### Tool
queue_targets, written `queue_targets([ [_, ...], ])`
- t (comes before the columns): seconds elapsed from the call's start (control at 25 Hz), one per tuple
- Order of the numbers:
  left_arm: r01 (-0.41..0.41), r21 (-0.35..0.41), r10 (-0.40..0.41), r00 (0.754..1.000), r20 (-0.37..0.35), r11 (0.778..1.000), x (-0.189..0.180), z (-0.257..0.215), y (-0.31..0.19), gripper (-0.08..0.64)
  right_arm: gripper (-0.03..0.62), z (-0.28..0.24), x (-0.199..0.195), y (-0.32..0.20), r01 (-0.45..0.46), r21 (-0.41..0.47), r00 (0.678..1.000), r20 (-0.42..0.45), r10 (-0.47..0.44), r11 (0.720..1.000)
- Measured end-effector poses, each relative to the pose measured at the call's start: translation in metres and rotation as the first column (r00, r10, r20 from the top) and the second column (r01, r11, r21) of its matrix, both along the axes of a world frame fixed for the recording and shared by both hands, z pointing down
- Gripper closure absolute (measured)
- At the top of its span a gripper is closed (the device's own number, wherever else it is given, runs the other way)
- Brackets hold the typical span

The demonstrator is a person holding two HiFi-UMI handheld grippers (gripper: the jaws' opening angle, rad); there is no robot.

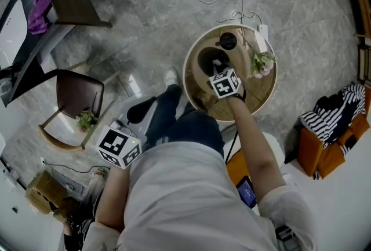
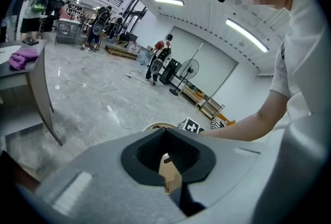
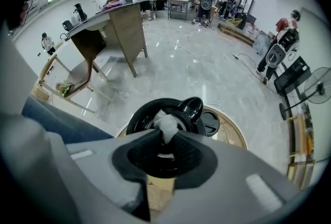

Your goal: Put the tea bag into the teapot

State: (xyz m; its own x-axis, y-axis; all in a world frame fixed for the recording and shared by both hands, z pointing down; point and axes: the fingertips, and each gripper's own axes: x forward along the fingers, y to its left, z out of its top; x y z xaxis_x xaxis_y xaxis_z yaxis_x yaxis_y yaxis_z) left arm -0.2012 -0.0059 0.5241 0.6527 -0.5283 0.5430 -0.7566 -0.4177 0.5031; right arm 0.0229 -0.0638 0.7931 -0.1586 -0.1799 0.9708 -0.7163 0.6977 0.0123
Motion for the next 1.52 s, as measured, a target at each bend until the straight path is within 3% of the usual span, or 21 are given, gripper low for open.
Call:
queue_targets([
  [0.2, -0.009, 0.000, 0.009, 1.000, -0.008, 1.000, 0.003, 0.001, 0.002, 0.552, 0.488, -0.010, 0.006, 0.003, -0.004, 0.017, 1.000, -0.016, 0.004, 1.000],
  [0.48, -0.022, 0.001, 0.022, 1.000, -0.007, 1.000, 0.004, 0.001, 0.005, 0.552, 0.488, -0.018, 0.007, 0.002, 0.000, 0.048, 1.000, -0.007, 0.001, 0.999],
  [1.08, -0.012, -0.016, 0.012, 1.000, 0.009, 1.000, -0.001, 0.003, 0.013, 0.552, 0.563, 0.012, -0.004, -0.001, 0.092, -0.008, 0.995, -0.033, -0.092, 0.996],
  [1.44, -0.014, -0.017, 0.014, 1.000, 0.005, 1.000, 0.003, 0.003, 0.016, 0.552, 0.552, 0.008, -0.002, -0.006, 0.075, 0.041, 0.997, -0.032, -0.074, 0.996],
  [1.52, -0.017, -0.017, 0.017, 1.000, 0.004, 1.000, 0.003, 0.003, 0.016, 0.552, 0.589, 0.005, 0.001, -0.007, 0.074, 0.059, 0.997, -0.040, -0.072, 0.995],
])
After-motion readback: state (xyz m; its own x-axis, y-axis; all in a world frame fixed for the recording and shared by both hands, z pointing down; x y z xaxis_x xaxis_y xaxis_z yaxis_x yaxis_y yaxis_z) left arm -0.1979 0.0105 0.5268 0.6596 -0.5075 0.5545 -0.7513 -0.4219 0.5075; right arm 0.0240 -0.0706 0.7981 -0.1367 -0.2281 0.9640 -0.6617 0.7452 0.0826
